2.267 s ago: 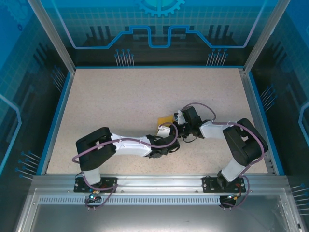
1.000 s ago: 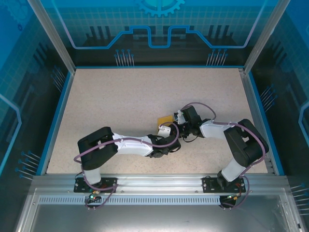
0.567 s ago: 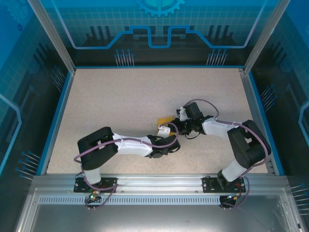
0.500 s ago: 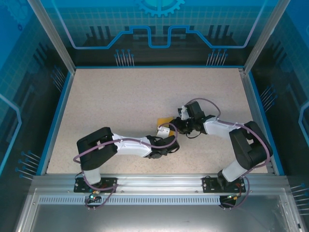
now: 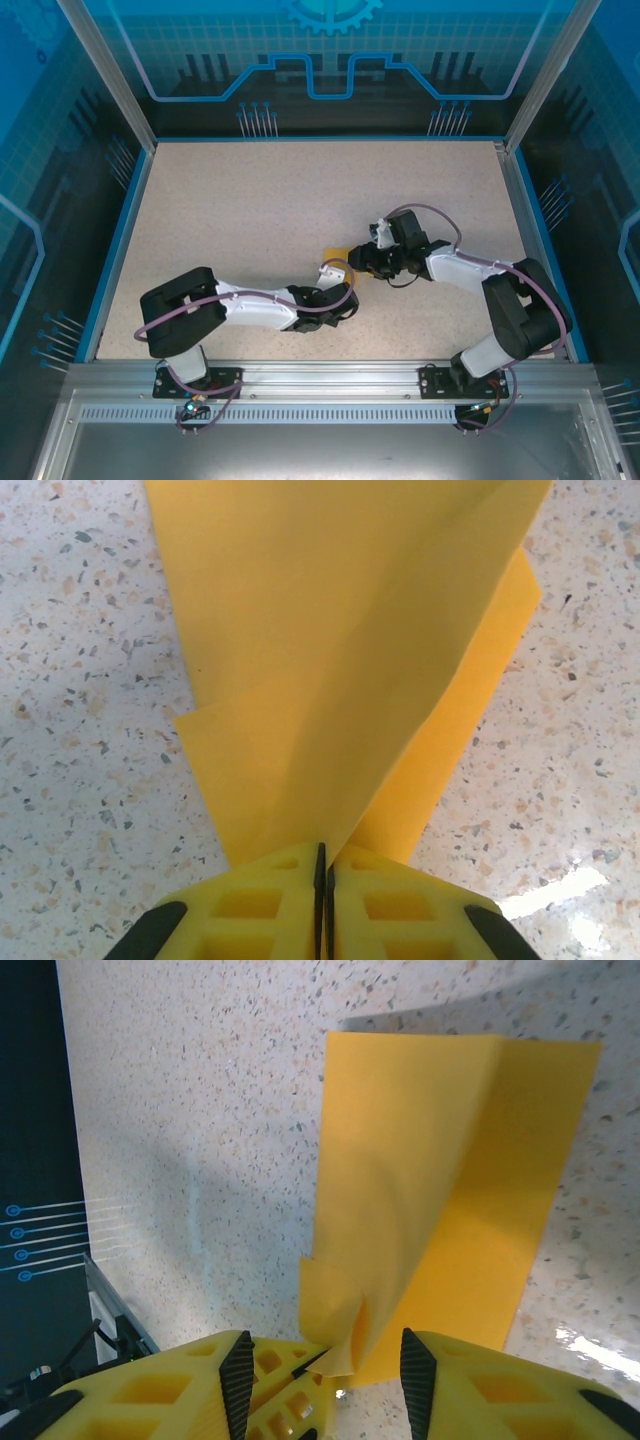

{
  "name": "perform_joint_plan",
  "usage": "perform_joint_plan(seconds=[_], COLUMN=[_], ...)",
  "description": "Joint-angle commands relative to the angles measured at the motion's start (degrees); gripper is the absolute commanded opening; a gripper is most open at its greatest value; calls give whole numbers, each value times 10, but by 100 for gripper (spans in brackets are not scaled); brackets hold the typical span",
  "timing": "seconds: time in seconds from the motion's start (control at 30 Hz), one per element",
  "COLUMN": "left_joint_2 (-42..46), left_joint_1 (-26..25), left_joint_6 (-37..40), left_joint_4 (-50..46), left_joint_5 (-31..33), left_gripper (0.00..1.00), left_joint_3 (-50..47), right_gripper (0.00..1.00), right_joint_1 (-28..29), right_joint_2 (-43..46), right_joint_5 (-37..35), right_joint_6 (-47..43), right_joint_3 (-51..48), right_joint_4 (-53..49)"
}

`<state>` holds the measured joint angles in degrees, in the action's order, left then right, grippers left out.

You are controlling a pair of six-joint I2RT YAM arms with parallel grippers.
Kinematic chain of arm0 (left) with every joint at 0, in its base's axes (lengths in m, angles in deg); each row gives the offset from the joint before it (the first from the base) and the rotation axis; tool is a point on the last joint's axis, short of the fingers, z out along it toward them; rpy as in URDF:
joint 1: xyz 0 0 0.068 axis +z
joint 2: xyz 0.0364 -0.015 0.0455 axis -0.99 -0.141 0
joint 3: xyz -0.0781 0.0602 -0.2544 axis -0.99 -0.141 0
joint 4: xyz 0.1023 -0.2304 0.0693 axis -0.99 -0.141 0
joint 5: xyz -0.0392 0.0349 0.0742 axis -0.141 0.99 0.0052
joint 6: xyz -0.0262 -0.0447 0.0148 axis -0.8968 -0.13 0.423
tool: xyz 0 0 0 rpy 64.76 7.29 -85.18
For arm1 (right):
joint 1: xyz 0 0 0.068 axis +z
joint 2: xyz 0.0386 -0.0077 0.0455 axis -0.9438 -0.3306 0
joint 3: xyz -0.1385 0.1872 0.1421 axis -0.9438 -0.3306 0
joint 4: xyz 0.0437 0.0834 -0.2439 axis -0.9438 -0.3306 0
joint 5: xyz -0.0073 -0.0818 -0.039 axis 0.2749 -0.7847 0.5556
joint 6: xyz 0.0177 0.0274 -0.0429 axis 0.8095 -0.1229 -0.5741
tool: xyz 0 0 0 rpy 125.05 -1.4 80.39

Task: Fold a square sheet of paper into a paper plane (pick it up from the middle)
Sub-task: Fourth fold the wing at the center of the table.

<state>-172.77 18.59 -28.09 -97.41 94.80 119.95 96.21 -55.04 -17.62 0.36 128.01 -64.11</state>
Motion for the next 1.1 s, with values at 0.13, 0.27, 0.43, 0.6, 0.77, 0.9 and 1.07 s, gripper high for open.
perform_joint_plan(seconds=[0.13,0.27,0.43,0.6,0.77,0.9,1.07], left_joint_2=[27,46,76,106,134,138,125], left_joint_1=[11,28,52,80,109,134,145], left_joint_6=[16,10,15,21,28,19,-10], left_joint_4=[22,62,115,155,195,218,233], left_joint_5=[-45,-85,-146,-196,-258,-294,-308], left_gripper=[11,9,9,8,8,8,7], left_joint_3=[-32,-61,-96,-126,-156,-172,-178], right_gripper=[46,46,47,48,48,47,44], right_joint_1=[19,20,18,16,17,28,51], right_joint_2=[-20,-7,36,78,97,102,88], right_joint_5=[13,-3,-27,-43,-34,-30,-40], right_joint_6=[13,14,6,-2,-5,3,11], right_joint_3=[2,-6,-20,-40,-60,-72,-70], right_joint_4=[13,14,2,-8,0,18,26])
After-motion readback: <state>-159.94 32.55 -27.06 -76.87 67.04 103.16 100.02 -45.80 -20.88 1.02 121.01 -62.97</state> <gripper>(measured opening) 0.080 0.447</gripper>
